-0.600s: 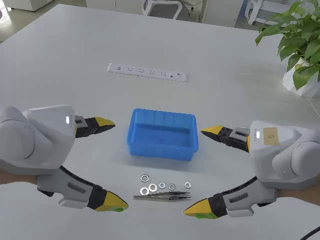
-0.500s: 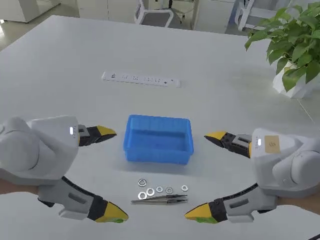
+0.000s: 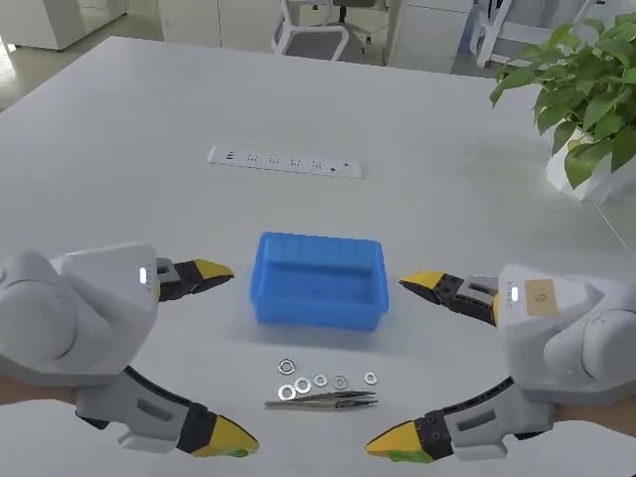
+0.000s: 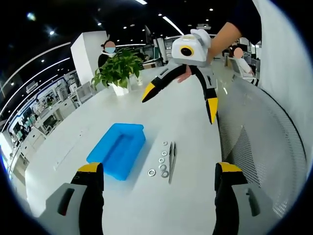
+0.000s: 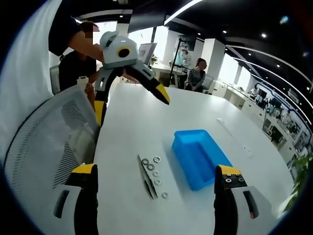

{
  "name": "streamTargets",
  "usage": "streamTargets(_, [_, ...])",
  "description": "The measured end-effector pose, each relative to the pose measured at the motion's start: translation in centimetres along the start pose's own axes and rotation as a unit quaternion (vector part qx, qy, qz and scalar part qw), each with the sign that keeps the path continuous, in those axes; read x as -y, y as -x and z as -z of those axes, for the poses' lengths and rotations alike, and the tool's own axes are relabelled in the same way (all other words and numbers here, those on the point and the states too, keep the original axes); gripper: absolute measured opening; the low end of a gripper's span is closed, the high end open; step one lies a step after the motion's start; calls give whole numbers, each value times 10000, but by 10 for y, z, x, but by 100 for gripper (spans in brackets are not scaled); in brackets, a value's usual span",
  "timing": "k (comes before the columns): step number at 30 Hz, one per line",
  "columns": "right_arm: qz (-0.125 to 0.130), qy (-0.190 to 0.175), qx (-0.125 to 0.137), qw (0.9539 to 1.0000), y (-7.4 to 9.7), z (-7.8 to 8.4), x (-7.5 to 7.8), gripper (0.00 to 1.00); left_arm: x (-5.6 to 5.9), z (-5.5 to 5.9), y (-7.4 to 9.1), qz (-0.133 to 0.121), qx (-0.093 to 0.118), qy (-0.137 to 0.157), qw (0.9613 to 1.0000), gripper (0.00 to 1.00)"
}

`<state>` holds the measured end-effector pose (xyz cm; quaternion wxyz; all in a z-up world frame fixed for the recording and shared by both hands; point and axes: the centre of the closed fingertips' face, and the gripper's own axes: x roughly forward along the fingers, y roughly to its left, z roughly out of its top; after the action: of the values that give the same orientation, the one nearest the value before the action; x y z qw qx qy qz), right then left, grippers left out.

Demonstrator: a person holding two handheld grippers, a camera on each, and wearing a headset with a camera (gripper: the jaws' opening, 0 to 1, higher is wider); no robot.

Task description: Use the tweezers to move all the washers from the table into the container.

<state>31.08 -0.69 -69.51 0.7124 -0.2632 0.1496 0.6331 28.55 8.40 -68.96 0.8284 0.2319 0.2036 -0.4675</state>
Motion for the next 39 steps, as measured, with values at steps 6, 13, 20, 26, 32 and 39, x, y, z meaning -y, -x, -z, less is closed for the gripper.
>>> streamTargets(6, [9, -5, -8, 10000, 0, 1, 2, 100, -2, -3, -1, -6, 12, -34, 10000, 100])
streamTargets(13, [0, -7, -55, 10000, 0, 5, 1, 100, -4, 0, 0, -33, -36, 9, 10000, 100])
streamTargets(20, [-12, -69, -41, 10000, 0, 5, -1, 100, -2, 5, -2, 2, -131, -52, 9999, 100])
streamTargets(26, [50, -130, -40, 9999, 1, 5, 2, 100, -4, 1, -4, -1, -58, -53, 10000, 100])
streamTargets(32, [83, -165, -60, 9998, 1, 7, 5, 100, -8, 3, -6, 0, -71, -45, 10000, 100])
streamTargets(39, [114, -198, -131, 9997, 0, 15, 12, 100, -11, 6, -11, 8, -76, -5, 10000, 100])
